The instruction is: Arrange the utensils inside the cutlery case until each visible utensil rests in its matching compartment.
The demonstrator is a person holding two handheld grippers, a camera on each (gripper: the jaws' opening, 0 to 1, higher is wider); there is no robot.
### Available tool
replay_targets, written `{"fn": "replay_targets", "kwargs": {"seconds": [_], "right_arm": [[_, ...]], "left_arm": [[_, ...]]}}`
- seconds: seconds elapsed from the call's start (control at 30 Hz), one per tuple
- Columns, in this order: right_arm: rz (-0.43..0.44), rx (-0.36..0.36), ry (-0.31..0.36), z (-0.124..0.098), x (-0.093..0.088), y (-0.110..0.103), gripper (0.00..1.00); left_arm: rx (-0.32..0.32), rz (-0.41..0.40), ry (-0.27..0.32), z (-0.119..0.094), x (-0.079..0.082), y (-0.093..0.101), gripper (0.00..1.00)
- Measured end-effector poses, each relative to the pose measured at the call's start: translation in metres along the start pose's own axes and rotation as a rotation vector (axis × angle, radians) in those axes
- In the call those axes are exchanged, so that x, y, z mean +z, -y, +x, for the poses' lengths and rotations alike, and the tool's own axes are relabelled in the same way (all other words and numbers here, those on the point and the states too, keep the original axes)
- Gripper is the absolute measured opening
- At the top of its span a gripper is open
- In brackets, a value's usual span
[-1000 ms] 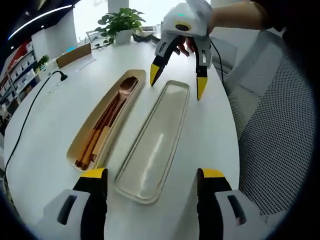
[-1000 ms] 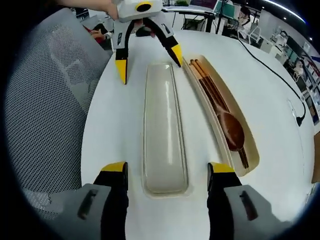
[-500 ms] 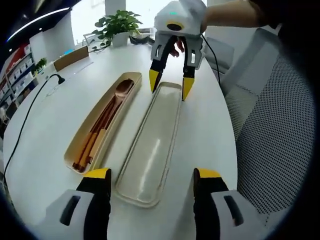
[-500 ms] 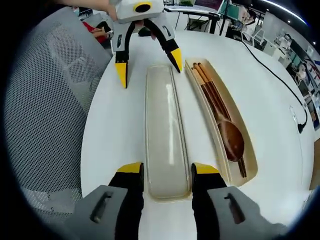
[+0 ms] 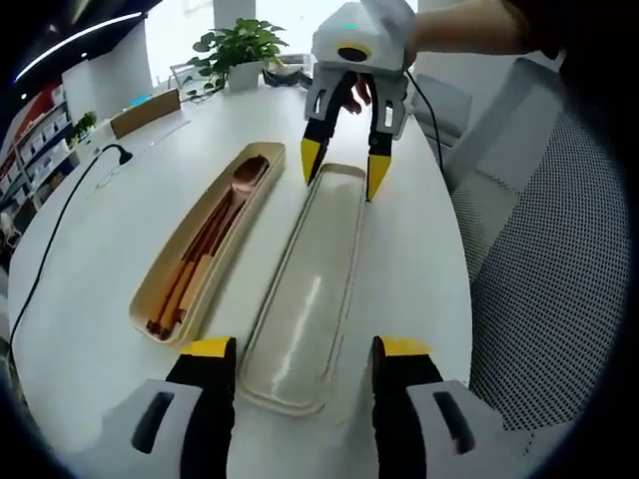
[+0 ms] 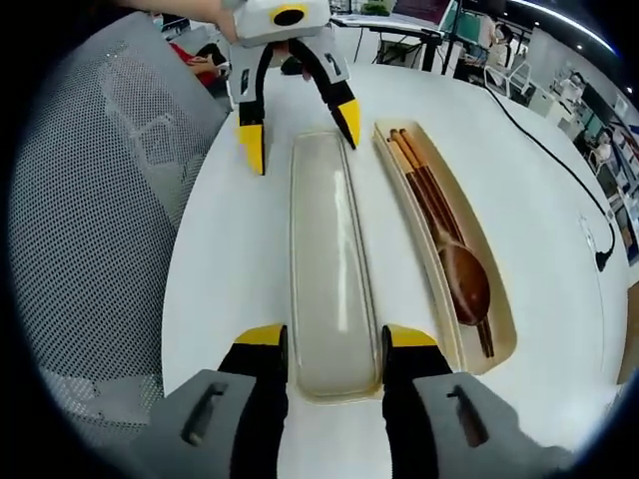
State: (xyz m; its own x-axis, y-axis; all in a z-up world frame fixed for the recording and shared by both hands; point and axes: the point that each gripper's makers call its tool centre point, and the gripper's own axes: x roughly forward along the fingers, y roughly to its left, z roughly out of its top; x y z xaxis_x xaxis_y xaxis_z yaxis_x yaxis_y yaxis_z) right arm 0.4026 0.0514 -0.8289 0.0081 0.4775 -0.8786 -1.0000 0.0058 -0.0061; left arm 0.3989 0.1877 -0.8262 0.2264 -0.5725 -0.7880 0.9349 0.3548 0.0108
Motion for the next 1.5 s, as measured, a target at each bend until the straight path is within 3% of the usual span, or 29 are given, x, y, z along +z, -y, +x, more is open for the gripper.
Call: {"fn": "replay_targets", "kwargs": {"seconds": [0.07, 0.3, 0.43, 0.57, 0.7, 0.83, 1.03, 1.2, 1.23, 1.33, 1.5], "right_arm": [[-0.007, 0.004, -0.01, 0.001, 0.001, -0.001, 0.35], [-0.011, 0.009, -0.022, 0.001, 0.0, -0.001, 0.34], [-0.027, 0.034, -0.074, 0.001, 0.001, 0.0, 0.34], [-0.003, 0.067, -0.099, 0.0, 0.001, 0.001, 0.34], [0.102, 0.109, -0.095, -0.002, 0.002, -0.001, 0.34], [0.173, 0.159, -0.107, -0.005, 0.001, -0.004, 0.34], [0.308, 0.3, -0.107, -0.01, 0.001, -0.019, 0.34], [0.423, 0.362, -0.095, -0.013, 0.003, -0.021, 0.34], [0.464, 0.403, -0.111, -0.016, 0.002, -0.029, 0.34], [0.464, 0.419, -0.102, -0.015, 0.002, -0.031, 0.34], [0.548, 0.495, -0.094, -0.02, 0.005, -0.039, 0.34]], "left_arm": [[0.001, -0.004, -0.001, 0.001, -0.002, -0.002, 0.42], [0.004, -0.001, -0.006, 0.002, -0.001, -0.002, 0.42], [0.002, 0.013, -0.021, 0.001, -0.002, 0.0, 0.43], [0.033, 0.098, -0.038, -0.002, -0.001, -0.001, 0.48], [0.084, 0.2, -0.044, -0.006, 0.001, -0.006, 0.51], [0.091, 0.282, -0.046, -0.007, 0.004, -0.001, 0.51], [0.09, 0.439, -0.065, -0.008, 0.011, 0.0, 0.46], [0.083, 0.481, -0.078, -0.007, 0.013, 0.0, 0.43], [0.082, 0.481, -0.079, -0.006, 0.014, 0.0, 0.42], [0.081, 0.481, -0.085, -0.006, 0.013, 0.001, 0.38], [0.083, 0.501, -0.099, -0.007, 0.013, -0.001, 0.29]]}}
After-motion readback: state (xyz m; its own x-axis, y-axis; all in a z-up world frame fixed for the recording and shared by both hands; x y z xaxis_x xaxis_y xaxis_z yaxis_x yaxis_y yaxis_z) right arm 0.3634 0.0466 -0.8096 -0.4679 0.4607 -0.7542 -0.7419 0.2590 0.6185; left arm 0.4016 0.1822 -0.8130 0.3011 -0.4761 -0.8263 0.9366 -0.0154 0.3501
